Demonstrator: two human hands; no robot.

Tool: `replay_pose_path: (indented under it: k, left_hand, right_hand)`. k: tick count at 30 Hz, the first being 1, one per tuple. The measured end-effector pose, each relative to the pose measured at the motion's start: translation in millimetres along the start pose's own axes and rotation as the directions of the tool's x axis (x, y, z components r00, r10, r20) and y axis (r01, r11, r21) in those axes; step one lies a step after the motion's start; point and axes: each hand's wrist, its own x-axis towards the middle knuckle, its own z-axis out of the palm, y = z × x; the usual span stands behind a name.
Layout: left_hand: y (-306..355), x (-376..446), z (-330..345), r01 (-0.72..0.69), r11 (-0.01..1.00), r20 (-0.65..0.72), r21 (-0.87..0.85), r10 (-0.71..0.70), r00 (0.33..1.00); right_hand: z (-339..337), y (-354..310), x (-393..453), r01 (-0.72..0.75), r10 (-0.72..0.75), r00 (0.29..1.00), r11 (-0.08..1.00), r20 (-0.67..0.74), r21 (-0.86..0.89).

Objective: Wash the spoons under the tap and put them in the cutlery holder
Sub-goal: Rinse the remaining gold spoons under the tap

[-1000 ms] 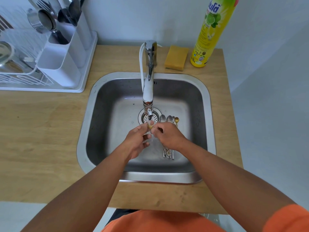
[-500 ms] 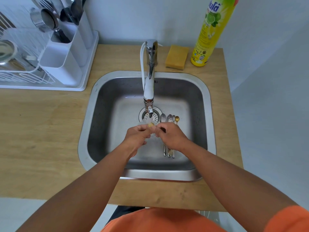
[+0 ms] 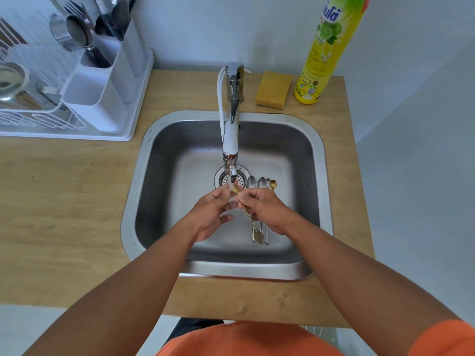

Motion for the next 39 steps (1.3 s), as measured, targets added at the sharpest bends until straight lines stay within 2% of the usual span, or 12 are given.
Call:
replay_pose_path:
  k: [4,10,13,16,18,22,25,27,30,32,35,39]
  left_hand:
    - [-1,2,-1,-0.011,0.999,-0.146,0.038,0.017,0.989]
    - [0,13,3,-0.085,0.988,-0.375,0.128,0.128,0.918]
    - [0,18,5,-0.105,0.977,-0.457,0.184,0.179,0.871]
    - [0,20,8,-0.137,0.980,-0.524,0.143,0.192,0.830]
    - [1,19,8,-0.127,0.985,-0.518,0.120,0.171,0.838]
    - [6,15,6,-0.007,0.987,-0.389,0.162,0.070,0.919]
    - [8,15,6,0.006,0.978,-0.431,0.210,0.087,0.898]
    - [6,14,10,0.000,0.983,-0.480,0.184,0.090,0.873]
    - [-1,10,12,0.002,0.994,-0.540,0.110,0.058,0.839]
    - [-6,5,13,0.040,0.996,-0.518,0.079,0.006,0.855]
    - [-13,-3,14,0.131,0.984,-0.426,0.124,-0.066,0.902]
    - [-21,-9,14,0.150,0.974,-0.385,0.172,-0.073,0.920]
  right_hand:
    - [1,0,3,0.006,-0.004,1.000,0.997,0.025,-0.075]
    - [7,-3,8,0.075,-0.076,0.997,0.962,0.005,-0.263]
    - [13,-3,11,0.064,-0.069,0.998,0.965,-0.009,-0.254]
    - [18,-4,12,0.034,-0.036,0.999,0.971,-0.004,-0.238]
    - [18,-5,14,0.024,-0.032,0.999,0.963,-0.024,-0.270]
    - [11,-6,14,0.018,-0.041,0.997,0.945,-0.065,-0.326]
    - [8,-5,14,0.028,-0.047,0.998,0.925,-0.041,-0.380]
    - [8,-5,15,0.032,-0.048,0.998,0.917,-0.029,-0.399]
    - [9,-4,19,0.041,-0.072,0.995,0.928,-0.073,-0.369]
    - [8,-5,23,0.038,-0.079,0.990,0.950,-0.121,-0.311]
    - [9,-6,26,0.025,-0.067,0.985,0.967,-0.157,-0.252]
    - [7,-8,29,-0.009,-0.032,0.980,0.979,-0.198,-0.203]
